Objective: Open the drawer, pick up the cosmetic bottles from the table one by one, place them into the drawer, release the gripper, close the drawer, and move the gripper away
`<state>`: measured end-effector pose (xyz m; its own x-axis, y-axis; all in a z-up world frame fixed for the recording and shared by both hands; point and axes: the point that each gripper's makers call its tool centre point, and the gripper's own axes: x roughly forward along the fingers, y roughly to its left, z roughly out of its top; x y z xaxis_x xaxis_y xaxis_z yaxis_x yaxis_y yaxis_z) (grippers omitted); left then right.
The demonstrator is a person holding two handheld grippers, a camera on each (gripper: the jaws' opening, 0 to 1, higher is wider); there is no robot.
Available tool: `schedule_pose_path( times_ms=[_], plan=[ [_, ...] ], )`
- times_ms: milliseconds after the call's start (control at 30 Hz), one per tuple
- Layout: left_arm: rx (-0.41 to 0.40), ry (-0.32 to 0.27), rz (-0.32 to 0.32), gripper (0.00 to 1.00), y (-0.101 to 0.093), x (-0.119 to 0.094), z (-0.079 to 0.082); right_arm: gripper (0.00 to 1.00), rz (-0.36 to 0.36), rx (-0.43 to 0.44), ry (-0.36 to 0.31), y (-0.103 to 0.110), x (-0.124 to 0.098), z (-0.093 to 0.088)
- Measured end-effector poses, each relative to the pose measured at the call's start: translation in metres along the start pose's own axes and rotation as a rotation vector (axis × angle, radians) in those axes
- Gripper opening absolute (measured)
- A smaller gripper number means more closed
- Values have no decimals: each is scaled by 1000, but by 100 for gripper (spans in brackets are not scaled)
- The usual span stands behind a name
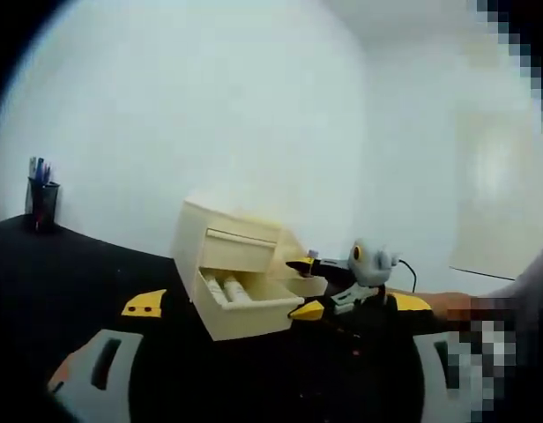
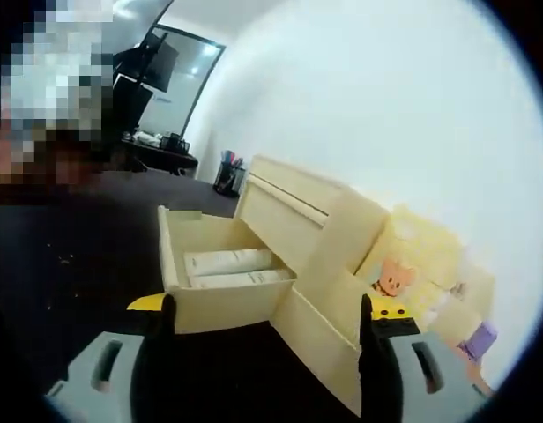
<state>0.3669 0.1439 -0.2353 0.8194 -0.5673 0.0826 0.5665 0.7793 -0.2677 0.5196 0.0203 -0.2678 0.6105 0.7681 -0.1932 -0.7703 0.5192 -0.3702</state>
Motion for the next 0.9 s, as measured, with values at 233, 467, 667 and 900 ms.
schedule_pose_path(
  times_ms=[233,467,667,900],
  plan=[
    [13,20,-8,95,1,4,-3,82,-17,-11,-3,-4,1,1],
    [10,12,-9,95,5,3,2,81,-33,-34,11,-5,4,4],
    [12,16,-12,95,4,3,2,81,-43,-45,17,-6,5,5],
    [17,23,-17,95,4,5,2,81,-66,-50,26,-9,7,4]
  ],
)
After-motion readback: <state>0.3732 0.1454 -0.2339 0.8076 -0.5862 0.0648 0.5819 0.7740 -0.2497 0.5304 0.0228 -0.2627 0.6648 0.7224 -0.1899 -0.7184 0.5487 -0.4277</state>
